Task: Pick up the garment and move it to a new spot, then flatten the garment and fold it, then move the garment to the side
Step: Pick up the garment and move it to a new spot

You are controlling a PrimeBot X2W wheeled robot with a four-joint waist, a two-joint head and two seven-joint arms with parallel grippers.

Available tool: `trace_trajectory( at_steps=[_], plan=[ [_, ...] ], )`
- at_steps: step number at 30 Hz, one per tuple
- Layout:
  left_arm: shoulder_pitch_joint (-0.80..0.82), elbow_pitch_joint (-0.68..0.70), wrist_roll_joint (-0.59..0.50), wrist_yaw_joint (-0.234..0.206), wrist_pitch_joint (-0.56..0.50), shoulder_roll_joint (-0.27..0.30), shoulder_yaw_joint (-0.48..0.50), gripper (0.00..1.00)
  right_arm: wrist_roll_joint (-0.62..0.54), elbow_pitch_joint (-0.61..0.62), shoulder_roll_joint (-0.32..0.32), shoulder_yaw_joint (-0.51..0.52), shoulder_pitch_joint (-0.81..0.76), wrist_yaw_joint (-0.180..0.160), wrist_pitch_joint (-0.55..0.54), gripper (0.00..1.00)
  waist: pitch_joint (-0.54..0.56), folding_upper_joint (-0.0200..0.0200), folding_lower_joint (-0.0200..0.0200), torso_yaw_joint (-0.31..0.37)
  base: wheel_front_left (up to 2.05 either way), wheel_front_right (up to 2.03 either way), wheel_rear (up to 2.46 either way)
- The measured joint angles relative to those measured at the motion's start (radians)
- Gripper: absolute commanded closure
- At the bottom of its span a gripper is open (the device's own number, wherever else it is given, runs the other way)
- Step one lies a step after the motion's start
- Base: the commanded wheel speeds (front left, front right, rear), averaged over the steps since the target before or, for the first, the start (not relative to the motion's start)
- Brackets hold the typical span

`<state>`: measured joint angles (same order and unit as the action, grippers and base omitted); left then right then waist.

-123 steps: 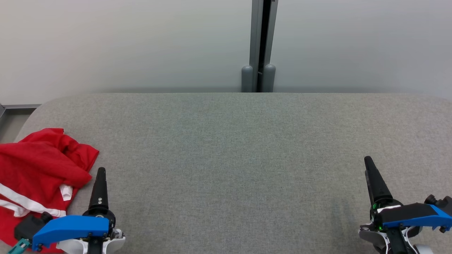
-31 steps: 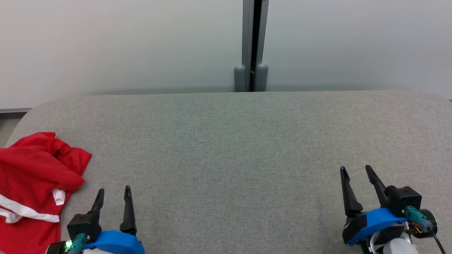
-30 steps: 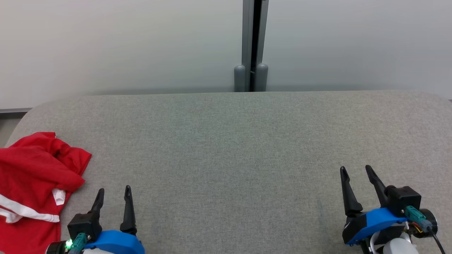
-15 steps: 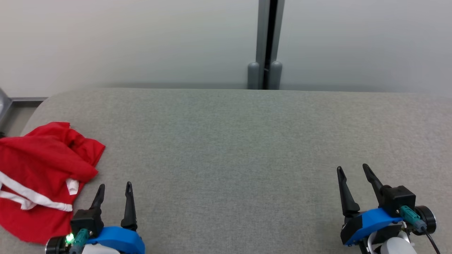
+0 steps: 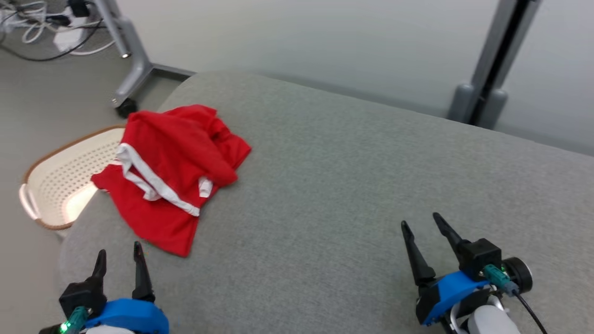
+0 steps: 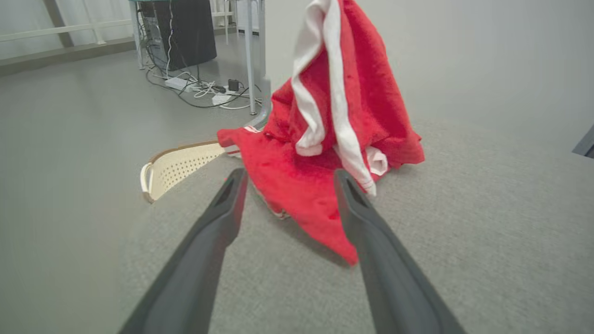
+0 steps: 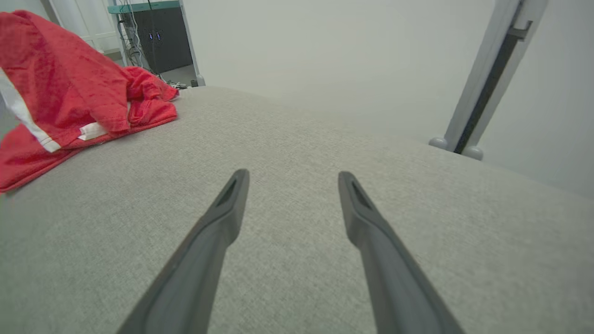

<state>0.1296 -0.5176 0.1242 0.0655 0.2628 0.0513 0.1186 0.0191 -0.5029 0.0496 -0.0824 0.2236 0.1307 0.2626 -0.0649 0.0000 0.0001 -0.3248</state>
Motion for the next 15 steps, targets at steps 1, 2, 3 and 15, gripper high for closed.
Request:
trace_trajectory(
  at_steps=[1,2,3,15],
  plan=[
    [-0.008,0.0,0.002,-0.004,0.0,0.001,0.012,0.0,0.003,-0.004,0.0,-0.014,0.004,0.0,0.0,0.0,-0.004,0.0,0.0,-0.024,0.0,0.0,0.0],
    [-0.017,0.0,0.007,-0.005,0.0,0.001,0.027,0.0,0.009,-0.01,0.0,-0.035,0.009,0.0,0.0,0.0,-0.008,0.0,-0.0001,-0.047,0.0,0.0,0.0],
    [-0.026,0.001,0.008,-0.007,0.0,0.002,0.039,0.0,0.016,-0.013,-0.002,-0.052,0.013,0.0,0.0,0.0,-0.012,0.0,-0.0001,-0.068,0.0,0.0,0.0],
    [-0.047,-0.016,0.071,0.031,0.0,0.001,0.105,0.0,0.049,-0.045,-0.002,-0.144,0.035,0.0,0.0,0.0,-0.07,0.0,-0.0002,-0.126,0.0,0.0,0.0]
  ],
)
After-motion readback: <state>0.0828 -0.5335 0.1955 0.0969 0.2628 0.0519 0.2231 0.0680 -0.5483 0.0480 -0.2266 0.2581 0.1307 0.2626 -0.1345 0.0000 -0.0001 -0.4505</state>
